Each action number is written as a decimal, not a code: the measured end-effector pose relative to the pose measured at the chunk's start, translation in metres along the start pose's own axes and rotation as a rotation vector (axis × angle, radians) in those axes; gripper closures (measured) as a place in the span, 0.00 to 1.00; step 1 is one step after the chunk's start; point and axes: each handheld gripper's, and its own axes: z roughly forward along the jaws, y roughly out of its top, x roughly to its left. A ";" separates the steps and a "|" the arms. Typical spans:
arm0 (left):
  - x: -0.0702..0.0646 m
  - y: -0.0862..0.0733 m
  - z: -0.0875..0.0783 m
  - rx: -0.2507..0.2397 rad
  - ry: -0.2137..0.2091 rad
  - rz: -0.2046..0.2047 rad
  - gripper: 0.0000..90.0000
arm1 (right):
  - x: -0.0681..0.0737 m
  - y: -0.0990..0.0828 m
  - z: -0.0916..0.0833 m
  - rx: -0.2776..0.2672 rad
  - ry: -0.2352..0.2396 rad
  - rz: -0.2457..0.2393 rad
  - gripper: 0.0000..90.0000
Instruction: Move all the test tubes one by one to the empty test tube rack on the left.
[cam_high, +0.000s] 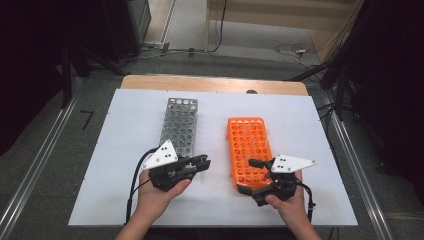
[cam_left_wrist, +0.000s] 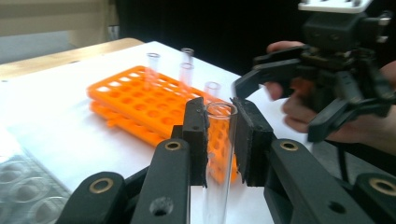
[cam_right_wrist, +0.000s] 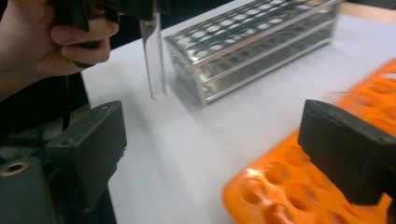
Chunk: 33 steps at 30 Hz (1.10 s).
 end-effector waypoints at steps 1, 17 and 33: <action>0.003 0.002 0.000 -0.001 0.009 -0.002 0.84 | -0.003 -0.001 -0.005 -0.012 -0.014 0.009 0.03; 0.049 0.028 0.015 -0.031 0.131 -0.016 0.84 | -0.025 -0.028 -0.054 -0.054 -0.163 0.053 0.00; 0.100 0.046 0.037 -0.081 0.243 -0.059 0.84 | -0.047 -0.051 -0.070 -0.071 -0.245 0.109 0.00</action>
